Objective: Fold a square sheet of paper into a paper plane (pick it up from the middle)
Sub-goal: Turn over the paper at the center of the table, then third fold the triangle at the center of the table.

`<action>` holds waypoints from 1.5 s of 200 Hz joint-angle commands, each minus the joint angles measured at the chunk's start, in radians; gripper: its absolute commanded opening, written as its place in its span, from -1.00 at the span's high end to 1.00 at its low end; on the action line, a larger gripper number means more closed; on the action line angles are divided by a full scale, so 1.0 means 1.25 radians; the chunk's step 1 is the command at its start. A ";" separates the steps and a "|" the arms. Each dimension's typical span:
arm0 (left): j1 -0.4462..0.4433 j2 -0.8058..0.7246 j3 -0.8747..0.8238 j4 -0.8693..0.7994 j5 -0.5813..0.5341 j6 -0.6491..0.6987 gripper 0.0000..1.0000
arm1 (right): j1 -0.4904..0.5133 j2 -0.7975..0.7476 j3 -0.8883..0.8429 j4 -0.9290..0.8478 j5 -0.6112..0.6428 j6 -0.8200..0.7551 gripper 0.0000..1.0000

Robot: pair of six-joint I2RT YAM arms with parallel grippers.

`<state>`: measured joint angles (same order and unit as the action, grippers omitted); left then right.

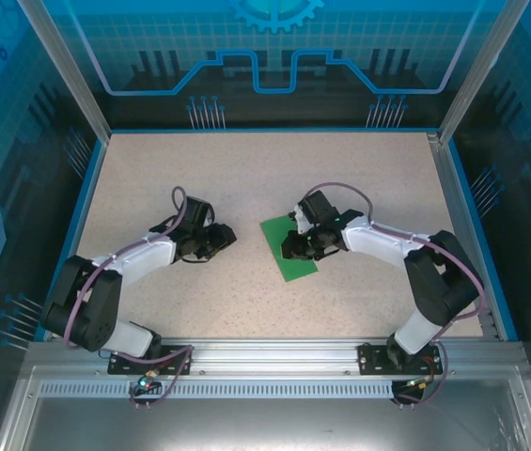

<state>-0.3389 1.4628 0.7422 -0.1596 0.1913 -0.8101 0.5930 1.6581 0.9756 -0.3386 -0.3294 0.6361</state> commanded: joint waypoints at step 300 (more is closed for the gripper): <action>-0.083 0.421 0.383 -0.029 0.170 0.065 0.33 | -0.100 -0.121 -0.227 0.193 -0.042 0.138 0.36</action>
<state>-0.4423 1.9732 1.2057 -0.1535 0.4301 -0.7612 0.4896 1.4670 0.6945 -0.1188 -0.2928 0.8516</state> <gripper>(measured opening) 0.337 0.321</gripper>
